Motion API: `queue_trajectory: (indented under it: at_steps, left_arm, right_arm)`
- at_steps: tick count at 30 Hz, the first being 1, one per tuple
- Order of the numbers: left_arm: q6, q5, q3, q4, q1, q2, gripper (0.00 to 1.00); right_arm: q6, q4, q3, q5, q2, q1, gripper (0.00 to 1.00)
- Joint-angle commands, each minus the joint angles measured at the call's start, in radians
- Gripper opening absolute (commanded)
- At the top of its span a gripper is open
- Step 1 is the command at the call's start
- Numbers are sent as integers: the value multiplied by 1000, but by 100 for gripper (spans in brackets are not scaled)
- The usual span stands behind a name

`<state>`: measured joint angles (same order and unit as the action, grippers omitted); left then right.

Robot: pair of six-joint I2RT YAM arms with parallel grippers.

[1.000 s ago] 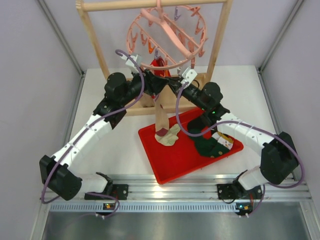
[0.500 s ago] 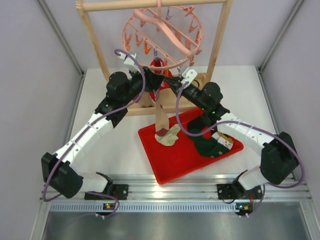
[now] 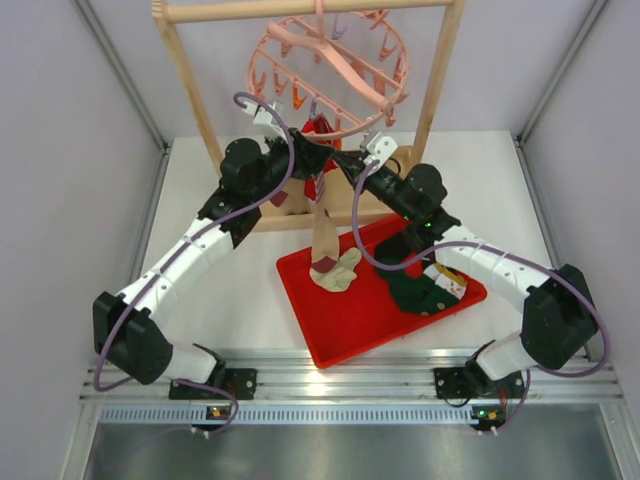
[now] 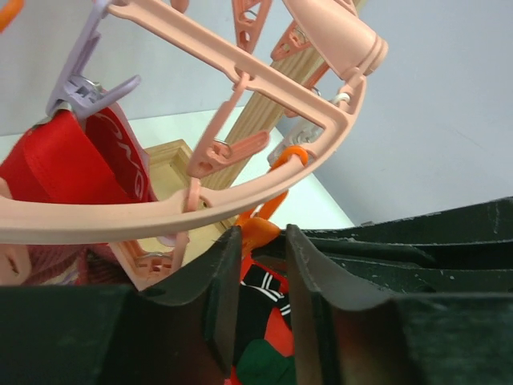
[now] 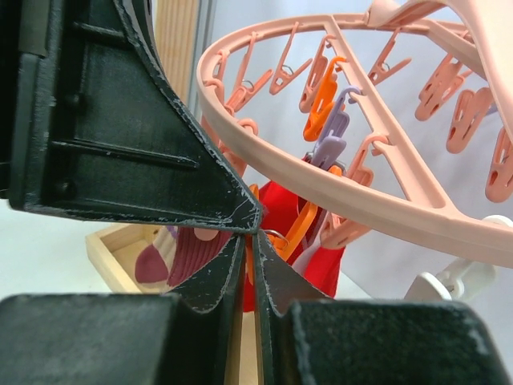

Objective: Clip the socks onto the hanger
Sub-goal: Open the clamp at the hanger.

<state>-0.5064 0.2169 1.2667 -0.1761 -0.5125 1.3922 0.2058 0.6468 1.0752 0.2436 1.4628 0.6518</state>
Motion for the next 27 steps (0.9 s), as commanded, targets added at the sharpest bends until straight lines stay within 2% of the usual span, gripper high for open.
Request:
queue_trajectory:
  at_steps: [1, 6, 9, 10, 12, 14, 18, 23, 27]
  left_arm:
    - [-40, 12, 42, -68, 8, 16, 31]
    - [-61, -13, 45, -53, 22, 22, 15]
    - [-64, -31, 46, -37, 34, 22, 4]
    - [-66, -31, 49, -27, 43, 24, 0]
    - [-76, -25, 49, -16, 55, 18, 0]
    - [-81, 4, 49, -11, 75, 14, 0]
    - [-81, 71, 36, -10, 101, -1, 0]
    - [-83, 119, 37, 4, 120, 1, 0]
    - [-84, 131, 48, 15, 121, -1, 0]
  right_arm:
    - [-22, 48, 11, 54, -51, 17, 7]
    - [-23, 45, -6, 56, -70, 16, 8]
    - [-23, 18, -14, 56, -88, 17, 12]
    - [-23, 7, -18, 45, -104, 16, 18]
    - [-37, -22, -21, 34, -120, 9, 25]
    - [-52, -74, -26, 22, -147, -6, 27]
    - [-111, -168, -12, 49, -153, -43, 40]
    - [-158, -219, 45, 161, -111, -53, 46]
    - [-178, -219, 84, 169, -68, -40, 47]
